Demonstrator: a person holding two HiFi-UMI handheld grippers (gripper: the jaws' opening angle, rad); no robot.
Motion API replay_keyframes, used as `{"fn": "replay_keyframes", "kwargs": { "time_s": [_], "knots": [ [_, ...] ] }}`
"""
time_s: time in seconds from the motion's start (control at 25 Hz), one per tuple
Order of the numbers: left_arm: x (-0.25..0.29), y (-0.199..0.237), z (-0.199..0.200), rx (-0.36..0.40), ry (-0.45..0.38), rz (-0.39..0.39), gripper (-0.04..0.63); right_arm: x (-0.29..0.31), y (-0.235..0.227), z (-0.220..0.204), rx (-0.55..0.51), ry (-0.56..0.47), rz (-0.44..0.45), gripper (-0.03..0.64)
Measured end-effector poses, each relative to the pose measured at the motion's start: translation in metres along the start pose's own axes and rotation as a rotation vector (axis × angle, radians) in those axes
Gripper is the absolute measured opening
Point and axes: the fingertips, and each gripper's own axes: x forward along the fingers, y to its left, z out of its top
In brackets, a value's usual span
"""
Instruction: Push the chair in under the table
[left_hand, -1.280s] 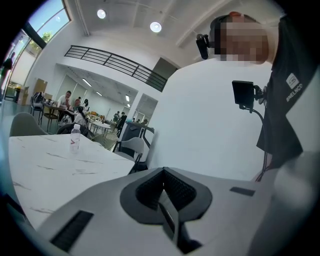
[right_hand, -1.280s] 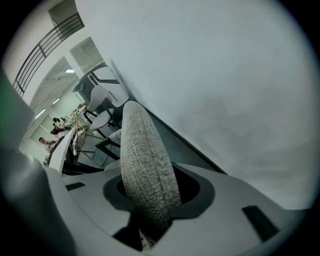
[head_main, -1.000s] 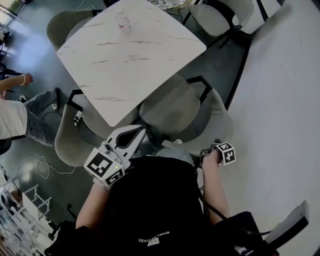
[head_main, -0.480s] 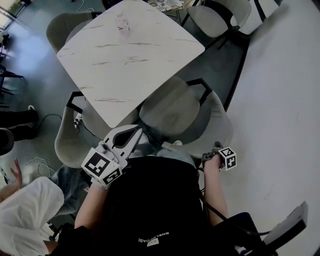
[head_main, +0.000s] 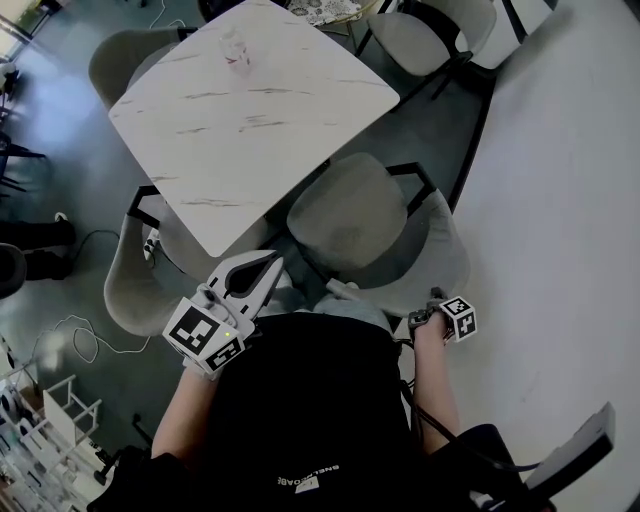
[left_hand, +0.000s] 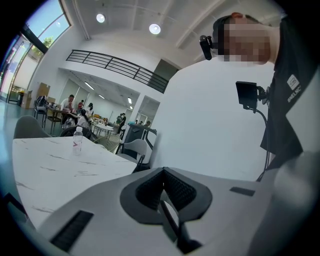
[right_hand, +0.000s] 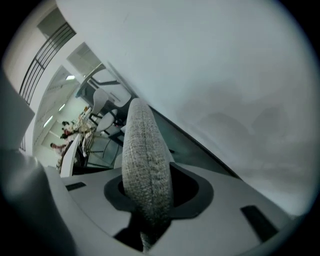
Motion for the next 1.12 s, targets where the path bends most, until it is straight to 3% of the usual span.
{"fn": "replay_keyframes", "kwargs": {
  "time_s": [0.12,0.32,0.52,0.68,1.12],
  "knots": [
    [0.006,-0.004,-0.003,-0.009,0.003,0.005,0.003,0.008,0.007,0.007,-0.166,0.051,-0.024,0.124],
    [0.015,-0.012,-0.004,-0.004,0.018,-0.011,0.003,0.014,0.030,0.006,-0.526,0.043,-0.094,0.123],
    [0.020,-0.025,-0.008,0.010,0.043,-0.036,0.003,0.019,0.054,0.002,-0.757,0.048,-0.113,0.126],
    [0.020,-0.030,-0.010,0.022,0.056,-0.046,0.003,0.022,0.076,-0.013,-0.835,0.051,-0.091,0.129],
    [0.003,-0.025,-0.015,0.017,0.063,-0.032,0.003,0.017,0.119,-0.077,-0.899,0.066,-0.056,0.135]
  ]
}}
